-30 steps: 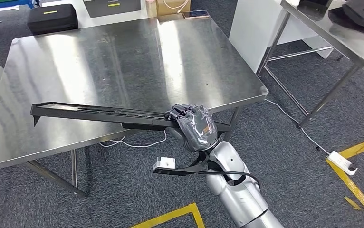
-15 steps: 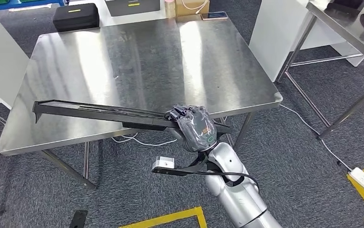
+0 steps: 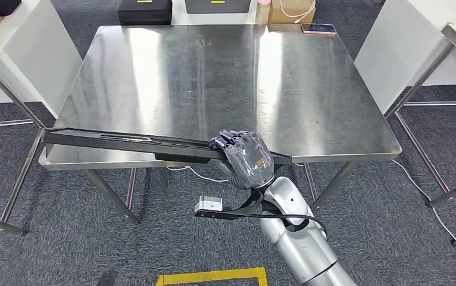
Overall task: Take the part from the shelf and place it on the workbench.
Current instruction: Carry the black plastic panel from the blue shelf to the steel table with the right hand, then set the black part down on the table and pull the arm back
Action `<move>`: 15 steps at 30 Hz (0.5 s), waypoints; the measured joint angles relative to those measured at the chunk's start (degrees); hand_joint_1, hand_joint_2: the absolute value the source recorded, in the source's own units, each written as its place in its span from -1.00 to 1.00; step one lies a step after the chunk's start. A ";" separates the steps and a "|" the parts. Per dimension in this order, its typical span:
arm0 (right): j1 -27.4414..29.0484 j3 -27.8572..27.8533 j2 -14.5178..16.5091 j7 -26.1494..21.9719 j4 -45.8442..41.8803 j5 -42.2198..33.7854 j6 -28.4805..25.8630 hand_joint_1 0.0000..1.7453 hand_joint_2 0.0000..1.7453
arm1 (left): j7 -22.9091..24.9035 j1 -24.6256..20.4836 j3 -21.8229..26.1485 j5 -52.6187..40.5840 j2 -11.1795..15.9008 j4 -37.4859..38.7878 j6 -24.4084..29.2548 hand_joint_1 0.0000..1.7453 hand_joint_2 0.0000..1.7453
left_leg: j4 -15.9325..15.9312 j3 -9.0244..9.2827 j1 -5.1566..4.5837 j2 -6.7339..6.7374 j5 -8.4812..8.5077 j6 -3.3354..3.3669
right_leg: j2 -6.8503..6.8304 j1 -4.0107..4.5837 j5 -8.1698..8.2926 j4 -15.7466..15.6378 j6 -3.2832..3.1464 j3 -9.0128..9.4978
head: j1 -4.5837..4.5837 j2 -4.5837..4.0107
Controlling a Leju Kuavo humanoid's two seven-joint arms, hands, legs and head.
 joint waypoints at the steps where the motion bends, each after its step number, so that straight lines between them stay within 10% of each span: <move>1: 0.03 0.01 -0.11 -0.05 0.10 -0.02 -0.04 1.00 1.00 | 0.00 0.08 0.08 0.00 -0.03 0.01 -0.05 -1.00 1.00 | 0.02 0.06 0.00 -0.68 -0.02 -0.04 | 0.19 -0.06 1.59 -2.74 0.48 1.03 | 0.01 0.00; 5: 0.00 0.02 -0.37 -0.14 0.26 -0.07 -0.20 1.00 1.00 | -0.02 0.20 0.19 -0.01 -0.16 0.02 -0.14 -1.00 1.00 | 0.26 -0.03 -0.25 -2.75 -0.22 -0.84 | 2.62 -0.49 7.09 -15.66 0.86 6.78 | 0.05 0.01; 9: -0.12 0.03 -0.14 -0.19 0.30 -0.07 -0.26 1.00 1.00 | -0.12 0.51 0.23 -0.01 -0.11 0.07 -0.20 -1.00 1.00 | 1.04 -0.54 0.07 -2.19 -0.81 -2.05 | 1.68 -0.59 7.43 -16.13 -0.53 7.24 | -0.08 0.01; 12: -0.29 0.01 0.02 -0.57 0.37 -0.34 -0.38 1.00 1.00 | -0.25 0.40 0.25 0.07 -0.09 0.11 -0.45 -1.00 1.00 | 9.21 -4.18 0.12 1.52 -5.34 -2.80 | 0.69 -0.69 7.26 -16.31 -1.52 7.70 | -0.53 0.00; 15: -0.34 0.07 0.01 -0.95 0.82 -0.54 -0.73 1.00 1.00 | 0.27 0.45 0.39 0.20 -0.09 0.16 -0.79 -1.00 1.00 | 16.50 -7.94 0.35 2.32 -7.51 -3.13 | -0.14 -0.48 7.09 -16.28 -1.71 7.79 | -0.62 0.01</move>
